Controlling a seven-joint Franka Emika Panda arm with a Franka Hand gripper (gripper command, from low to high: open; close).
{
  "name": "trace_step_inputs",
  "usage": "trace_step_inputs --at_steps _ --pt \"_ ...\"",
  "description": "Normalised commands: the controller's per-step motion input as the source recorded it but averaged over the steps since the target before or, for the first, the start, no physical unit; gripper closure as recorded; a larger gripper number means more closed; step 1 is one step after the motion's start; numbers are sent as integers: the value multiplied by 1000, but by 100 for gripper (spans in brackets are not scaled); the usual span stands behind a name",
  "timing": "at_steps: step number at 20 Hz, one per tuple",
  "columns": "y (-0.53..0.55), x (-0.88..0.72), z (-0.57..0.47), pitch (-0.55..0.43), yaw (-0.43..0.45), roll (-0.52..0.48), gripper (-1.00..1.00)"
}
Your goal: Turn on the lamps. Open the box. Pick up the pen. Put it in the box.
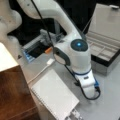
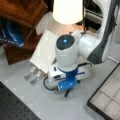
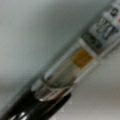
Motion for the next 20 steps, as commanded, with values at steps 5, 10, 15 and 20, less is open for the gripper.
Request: trace_step_inputs --at_steps 5,10,15,20 --pt "106 -164 -182 -193 53 -208 100" --pt "128 -177 -204 -214 64 -218 100" --pt "137 -215 -175 -197 72 -203 100" --pt "121 -213 -160 -206 63 -184 100"
